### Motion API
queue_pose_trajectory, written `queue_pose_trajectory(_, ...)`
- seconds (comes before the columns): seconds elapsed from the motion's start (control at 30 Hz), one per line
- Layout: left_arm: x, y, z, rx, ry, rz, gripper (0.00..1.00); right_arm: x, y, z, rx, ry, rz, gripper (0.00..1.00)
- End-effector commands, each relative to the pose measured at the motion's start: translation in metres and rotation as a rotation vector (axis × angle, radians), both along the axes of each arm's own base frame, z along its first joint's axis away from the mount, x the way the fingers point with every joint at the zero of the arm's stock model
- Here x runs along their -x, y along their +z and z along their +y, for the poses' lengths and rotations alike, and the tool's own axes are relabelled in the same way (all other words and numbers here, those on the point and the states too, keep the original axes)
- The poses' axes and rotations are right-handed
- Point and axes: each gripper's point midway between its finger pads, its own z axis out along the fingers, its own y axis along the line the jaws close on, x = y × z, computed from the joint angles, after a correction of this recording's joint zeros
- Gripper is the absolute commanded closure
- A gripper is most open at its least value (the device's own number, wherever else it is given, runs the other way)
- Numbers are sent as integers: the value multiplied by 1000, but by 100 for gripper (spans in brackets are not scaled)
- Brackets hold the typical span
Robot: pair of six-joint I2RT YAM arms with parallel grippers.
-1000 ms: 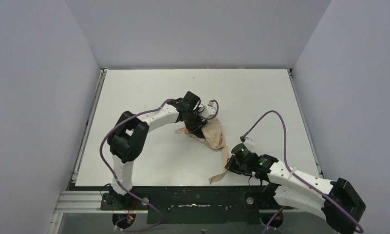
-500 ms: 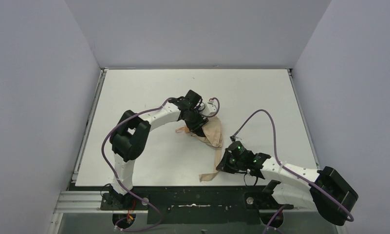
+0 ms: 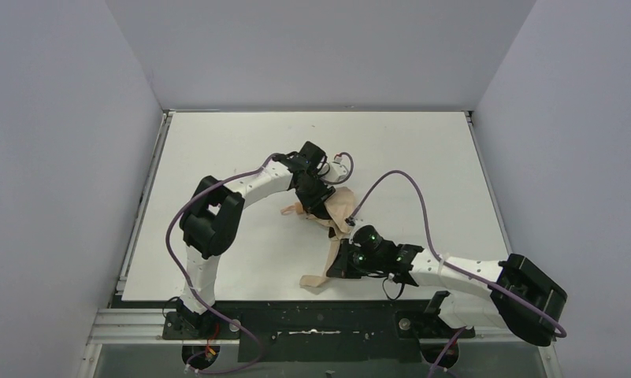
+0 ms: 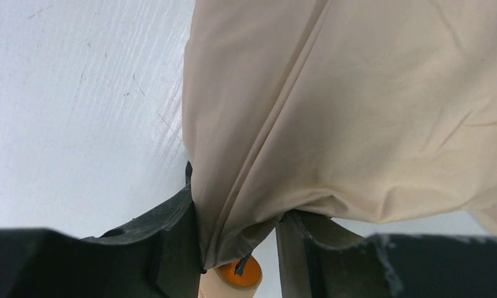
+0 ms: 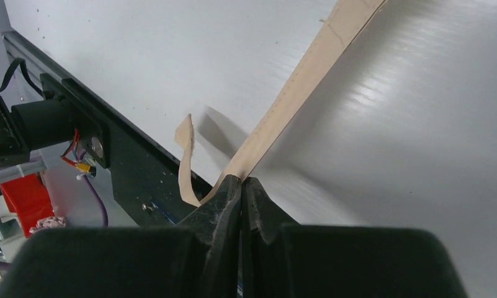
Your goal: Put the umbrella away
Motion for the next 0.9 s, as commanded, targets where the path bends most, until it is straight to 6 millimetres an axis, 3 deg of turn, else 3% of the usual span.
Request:
queue_pose_trajectory(0.0,-60,8,26,-67,188,-167,100,48,21,16,-64,206,77,100)
queue_pose_trajectory(0.33,-70,11,32,-92,233,-203,100,88,-1,10,-21,297,161,100)
queue_pose_trajectory(0.53,-63,4,28,-112,212,-225,100,83,-44,-28,183,209,162,100)
queue_pose_trajectory(0.63,-58,-3,24,-127,198,-240,100,84,-58,-35,206,189,175,100)
queue_pose_trajectory(0.73,-61,-7,23,-140,217,-248,100,92,-58,-26,154,226,194,100)
queue_pose_trajectory(0.87,-76,-1,31,-157,283,-285,100,101,-40,-11,98,306,159,100)
